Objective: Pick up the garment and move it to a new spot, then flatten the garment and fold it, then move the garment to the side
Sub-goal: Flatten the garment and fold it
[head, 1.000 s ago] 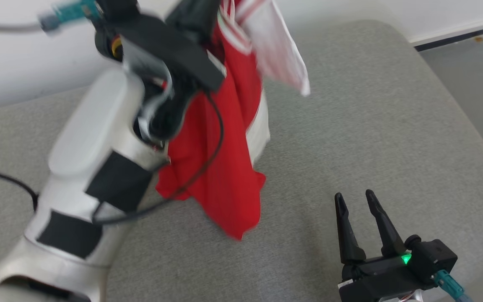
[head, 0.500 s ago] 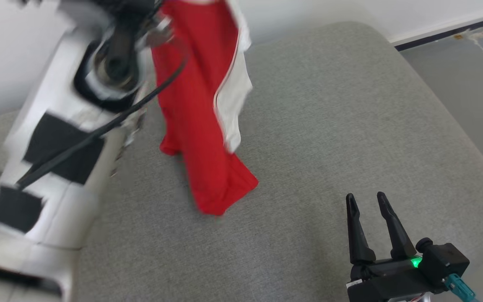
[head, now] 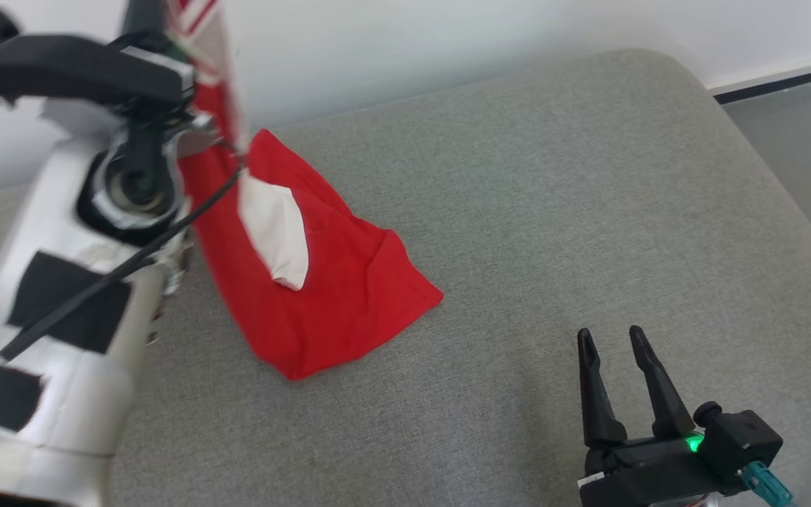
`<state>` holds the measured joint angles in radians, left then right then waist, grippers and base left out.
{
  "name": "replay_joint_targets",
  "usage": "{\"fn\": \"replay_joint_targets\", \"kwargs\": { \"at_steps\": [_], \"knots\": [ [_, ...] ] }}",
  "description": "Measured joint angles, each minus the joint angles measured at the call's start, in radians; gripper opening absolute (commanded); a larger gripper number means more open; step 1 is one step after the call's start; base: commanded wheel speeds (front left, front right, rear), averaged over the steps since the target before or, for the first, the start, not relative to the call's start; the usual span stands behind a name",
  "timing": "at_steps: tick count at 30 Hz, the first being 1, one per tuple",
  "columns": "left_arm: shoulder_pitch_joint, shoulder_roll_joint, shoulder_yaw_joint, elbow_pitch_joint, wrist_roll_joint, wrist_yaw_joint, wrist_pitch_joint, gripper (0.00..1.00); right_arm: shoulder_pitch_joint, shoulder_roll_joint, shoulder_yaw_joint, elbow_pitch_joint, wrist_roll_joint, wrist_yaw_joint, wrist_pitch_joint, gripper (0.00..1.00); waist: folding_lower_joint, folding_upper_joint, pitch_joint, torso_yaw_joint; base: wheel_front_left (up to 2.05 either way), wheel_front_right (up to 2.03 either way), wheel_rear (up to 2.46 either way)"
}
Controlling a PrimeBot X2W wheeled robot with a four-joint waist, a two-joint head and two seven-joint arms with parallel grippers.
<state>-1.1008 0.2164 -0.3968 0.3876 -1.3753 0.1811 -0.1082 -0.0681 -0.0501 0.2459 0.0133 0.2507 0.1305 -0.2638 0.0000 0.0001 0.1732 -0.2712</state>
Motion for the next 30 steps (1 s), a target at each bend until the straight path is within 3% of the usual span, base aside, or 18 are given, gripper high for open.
{"fn": "replay_joint_targets", "kwargs": {
  "at_steps": [5,9,18,26,30],
  "knots": [
    [-0.103,-0.112,-0.022,0.03,-0.021,0.041,0.014,0.0,-0.001,0.0,0.025,0.004,0.001,0.0,0.0,1.0,0.0,0.0,-0.014,-0.022,0.0,0.0,0.0],
    [-0.2,-0.159,-0.043,0.051,-0.068,0.06,-0.002,0.0,0.015,0.0,0.032,0.01,0.006,0.0,0.0,1.0,0.0,0.0,-0.023,-0.058,0.0,0.0,0.0],
    [-0.37,-0.165,-0.197,0.098,-0.327,0.064,-0.145,0.0,0.027,0.0,0.08,0.04,0.017,0.0,0.0,1.0,-0.0001,-0.0001,-0.052,-0.146,0.0,0.0,0.0],
    [-0.45,-0.163,-0.094,0.198,-0.477,0.045,-0.154,0.0,0.038,0.0,0.109,0.055,0.018,0.0,0.0,1.0,-0.0001,-0.0001,-0.08,-0.188,0.0,0.0,0.0],
    [-0.461,-0.168,-0.184,0.191,-0.551,0.042,-0.154,0.0,0.028,0.0,0.097,0.048,0.03,0.0,0.0,1.0,-0.0001,-0.0001,-0.071,-0.185,0.0,0.0,0.0]
  ]
}}
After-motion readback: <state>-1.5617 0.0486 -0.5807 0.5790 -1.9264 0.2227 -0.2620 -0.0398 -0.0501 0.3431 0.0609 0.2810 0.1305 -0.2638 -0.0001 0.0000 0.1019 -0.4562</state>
